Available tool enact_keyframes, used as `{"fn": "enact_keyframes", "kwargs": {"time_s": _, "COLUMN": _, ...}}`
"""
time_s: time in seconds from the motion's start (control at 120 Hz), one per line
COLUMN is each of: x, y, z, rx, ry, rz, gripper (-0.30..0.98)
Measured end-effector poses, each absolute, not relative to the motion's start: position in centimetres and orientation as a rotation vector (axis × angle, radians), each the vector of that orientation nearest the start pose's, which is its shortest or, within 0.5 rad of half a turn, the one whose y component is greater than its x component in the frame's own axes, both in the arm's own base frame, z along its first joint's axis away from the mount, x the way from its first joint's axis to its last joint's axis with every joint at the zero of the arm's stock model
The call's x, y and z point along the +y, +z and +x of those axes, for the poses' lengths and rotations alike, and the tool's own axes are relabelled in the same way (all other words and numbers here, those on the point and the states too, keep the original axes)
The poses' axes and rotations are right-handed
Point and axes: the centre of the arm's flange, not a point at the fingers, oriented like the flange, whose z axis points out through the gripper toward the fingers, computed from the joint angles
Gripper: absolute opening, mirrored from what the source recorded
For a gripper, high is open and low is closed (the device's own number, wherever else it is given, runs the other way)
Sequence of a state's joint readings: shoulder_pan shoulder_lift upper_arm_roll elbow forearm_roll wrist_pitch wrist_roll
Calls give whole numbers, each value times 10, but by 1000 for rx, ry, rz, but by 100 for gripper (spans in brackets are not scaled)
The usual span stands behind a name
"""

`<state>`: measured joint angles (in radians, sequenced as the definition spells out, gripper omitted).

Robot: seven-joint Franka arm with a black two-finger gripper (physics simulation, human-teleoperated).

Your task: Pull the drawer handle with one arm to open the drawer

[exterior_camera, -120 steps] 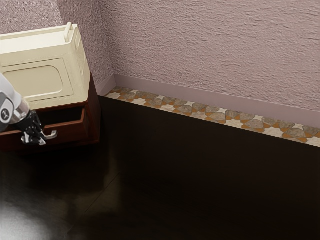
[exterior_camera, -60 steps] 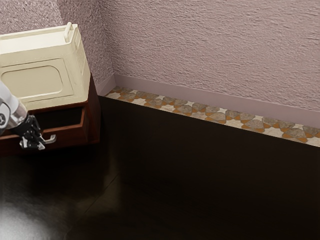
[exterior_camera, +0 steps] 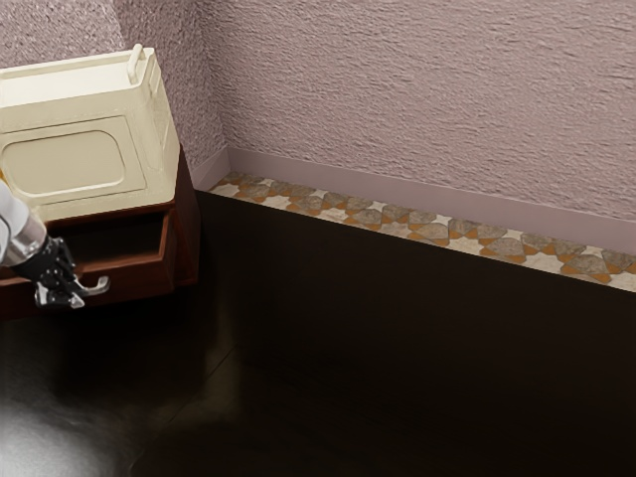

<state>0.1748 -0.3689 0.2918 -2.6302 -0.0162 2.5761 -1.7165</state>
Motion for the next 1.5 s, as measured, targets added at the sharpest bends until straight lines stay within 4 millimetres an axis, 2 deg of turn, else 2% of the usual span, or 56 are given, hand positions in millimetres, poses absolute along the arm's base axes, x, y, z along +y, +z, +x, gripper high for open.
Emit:
{"fn": "enact_keyframes", "kwargs": {"time_s": 0.267, "x": 182, "y": 398, "z": 377, "rx": 2542, "ry": 268, "rz": 1328, "gripper": 7}}
{"fn": "enact_keyframes", "kwargs": {"time_s": 0.45, "x": 179, "y": 399, "z": 366, "rx": 2545, "ry": 285, "rz": 1321, "gripper": 7}}
{"fn": "enact_keyframes", "kwargs": {"time_s": 0.708, "x": 165, "y": 402, "z": 355, "rx": 2532, "ry": 317, "rz": 1346, "gripper": 7}}
{"fn": "enact_keyframes", "kwargs": {"time_s": 1.167, "x": 164, "y": 402, "z": 351, "rx": 2534, "ry": 321, "rz": 1337, "gripper": 8}}
{"fn": "enact_keyframes", "kwargs": {"time_s": 1.35, "x": 164, "y": 403, "z": 351, "rx": 2531, "ry": 326, "rz": 1335, "gripper": 14}}
{"fn": "enact_keyframes", "kwargs": {"time_s": 1.5, "x": 161, "y": 416, "z": 350, "rx": 2509, "ry": 354, "rz": 1336, "gripper": 20}}
